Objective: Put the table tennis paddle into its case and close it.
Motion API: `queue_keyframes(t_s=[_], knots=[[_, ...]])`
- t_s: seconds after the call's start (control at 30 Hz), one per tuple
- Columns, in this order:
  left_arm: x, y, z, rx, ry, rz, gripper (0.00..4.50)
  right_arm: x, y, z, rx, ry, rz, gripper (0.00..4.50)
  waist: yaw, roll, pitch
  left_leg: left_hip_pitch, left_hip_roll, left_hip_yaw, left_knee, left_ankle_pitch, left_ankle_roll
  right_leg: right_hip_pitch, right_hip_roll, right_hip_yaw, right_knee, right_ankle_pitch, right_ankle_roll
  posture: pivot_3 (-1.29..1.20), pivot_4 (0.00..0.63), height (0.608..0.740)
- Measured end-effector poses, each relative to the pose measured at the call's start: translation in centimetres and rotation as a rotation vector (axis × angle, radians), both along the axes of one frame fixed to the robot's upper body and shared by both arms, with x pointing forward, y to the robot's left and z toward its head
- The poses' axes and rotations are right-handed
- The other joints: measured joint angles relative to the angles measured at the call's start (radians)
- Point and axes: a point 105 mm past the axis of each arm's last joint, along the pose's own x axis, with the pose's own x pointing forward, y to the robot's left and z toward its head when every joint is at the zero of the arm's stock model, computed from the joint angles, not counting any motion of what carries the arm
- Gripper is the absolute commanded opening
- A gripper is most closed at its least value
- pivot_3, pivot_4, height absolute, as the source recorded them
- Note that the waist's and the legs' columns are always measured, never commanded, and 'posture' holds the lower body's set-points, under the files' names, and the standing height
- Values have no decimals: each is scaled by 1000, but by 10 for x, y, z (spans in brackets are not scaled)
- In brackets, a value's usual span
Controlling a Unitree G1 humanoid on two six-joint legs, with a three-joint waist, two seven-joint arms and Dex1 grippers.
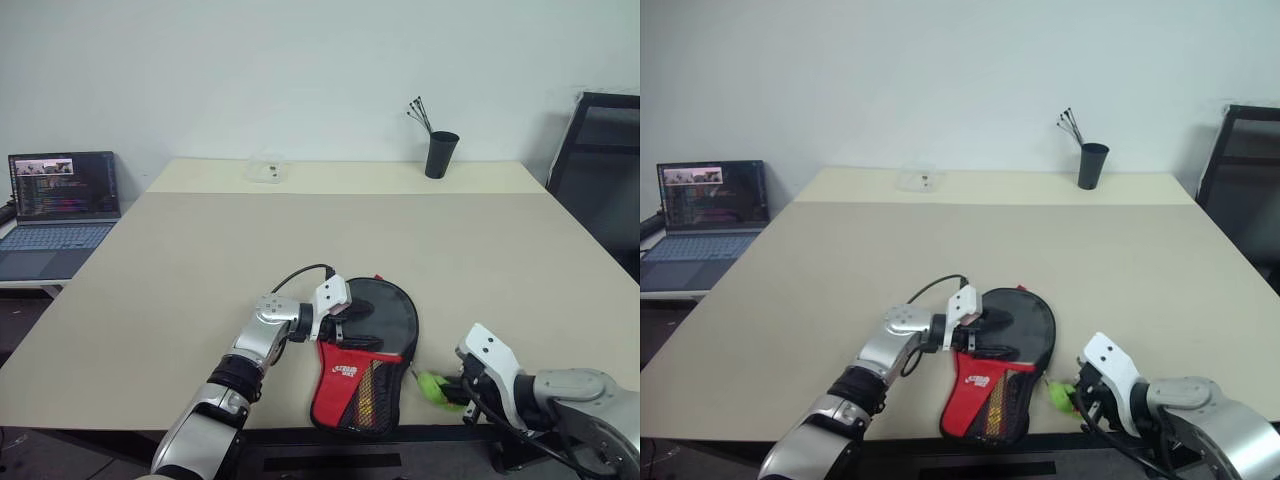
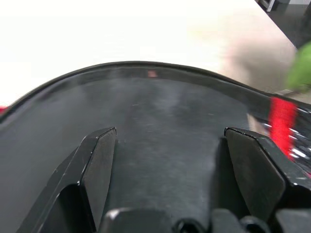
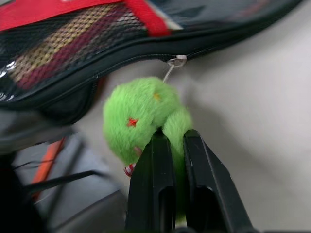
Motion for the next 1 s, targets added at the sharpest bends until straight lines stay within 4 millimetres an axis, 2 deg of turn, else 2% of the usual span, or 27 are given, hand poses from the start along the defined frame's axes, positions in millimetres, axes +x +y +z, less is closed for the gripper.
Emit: queue_keyframes(t_s=[0.33, 0.5, 0.6, 0.77, 0.87, 1.0], knots=[[1, -1, -1, 7, -5, 0, 3873, 9, 8, -10, 11, 9, -19, 16, -1, 0, 0, 1, 0, -1, 0, 0, 0, 2, 0, -1, 0, 0, 0, 0, 150, 740], [2, 0, 0, 4, -17, 13, 3873, 14, 7, -3, 23, 4, -26, 16, -2, 0, 0, 2, 0, -2, 1, 0, 0, 3, 0, -2, 0, 0, 0, 0, 150, 740], [3, 0, 0, 3, -20, 19, 3873, 23, 3, 5, 20, -33, -62, 802, -3, 0, 0, 2, 0, -2, 1, 0, 0, 3, 0, -2, 1, 0, 1, 0, 150, 740], [3, 0, 0, -3, -26, 32, 3873, 31, -1, 12, 33, -50, -118, 2461, -3, 0, 0, 2, 0, -2, 1, 0, 0, 3, 0, -2, 1, 0, 1, 0, 150, 740], [3, 1, 1, -14, -27, 40, 3873, 33, -2, 21, 82, -46, -126, 2461, -4, 0, 0, 2, 0, -2, 1, 0, 0, 3, 0, -2, 0, 0, 1, 0, 150, 740], [1, 5, 3, -29, -18, 67, 3873, 63, -8, 51, 191, -139, -214, 2461, -12, 0, 0, 2, 1, -2, 1, 0, 0, 3, 0, -2, 1, 0, 1, 0, 150, 740]])
